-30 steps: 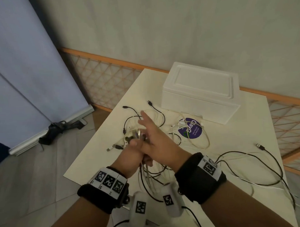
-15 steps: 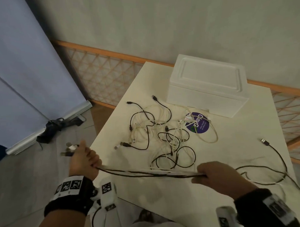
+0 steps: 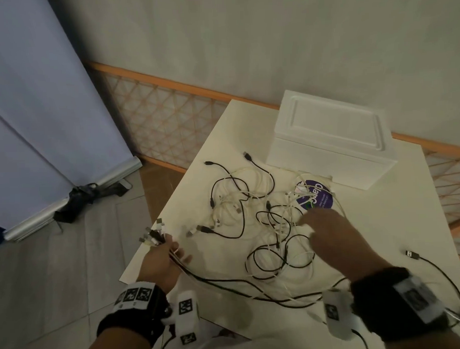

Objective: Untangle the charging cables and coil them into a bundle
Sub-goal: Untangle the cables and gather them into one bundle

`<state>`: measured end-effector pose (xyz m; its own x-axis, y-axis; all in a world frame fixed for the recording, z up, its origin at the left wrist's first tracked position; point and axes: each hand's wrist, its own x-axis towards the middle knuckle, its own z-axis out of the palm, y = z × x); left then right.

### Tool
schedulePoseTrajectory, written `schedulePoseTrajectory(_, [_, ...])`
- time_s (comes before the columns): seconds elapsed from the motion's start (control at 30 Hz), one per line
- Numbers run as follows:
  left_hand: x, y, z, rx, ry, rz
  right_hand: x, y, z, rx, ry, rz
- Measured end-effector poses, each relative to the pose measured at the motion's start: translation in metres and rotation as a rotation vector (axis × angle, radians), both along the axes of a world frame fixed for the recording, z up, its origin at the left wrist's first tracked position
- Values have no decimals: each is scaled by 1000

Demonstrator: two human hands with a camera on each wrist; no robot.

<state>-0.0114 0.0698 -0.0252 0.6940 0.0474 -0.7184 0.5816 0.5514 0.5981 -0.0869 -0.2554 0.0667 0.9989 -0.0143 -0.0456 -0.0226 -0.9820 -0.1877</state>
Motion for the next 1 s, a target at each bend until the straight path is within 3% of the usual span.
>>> schedulePoseTrajectory(0.07, [4,-6,7,-31,14,-59,31,48,-1,-59,-126,248])
schedulePoseTrajectory(0.17, [11,-14,15,-73,-17,-141,58,101,-23,-298,-11,516])
schedulePoseTrajectory(0.27, [19,-19,15,-75,-44,-202,75,115,-32,-530,189,621])
schedulePoseTrajectory(0.33, [23,-21,16,-80,-23,-225,88,103,-39,-574,264,641])
schedulePoseTrajectory(0.5, [30,-36,24,-62,62,-303,107,65,-24,-359,-57,415])
schedulePoseTrajectory(0.6, [29,-54,34,-6,61,-551,100,65,-12,-149,-209,207])
schedulePoseTrajectory(0.7, [25,-76,48,-67,2,-768,91,66,-1,-11,-207,64])
schedulePoseTrajectory(0.83, [26,-104,63,-228,-151,-629,75,70,0,60,-15,130])
schedulePoseTrajectory(1.0, [33,-121,74,-240,-235,-424,57,71,7,33,4,210])
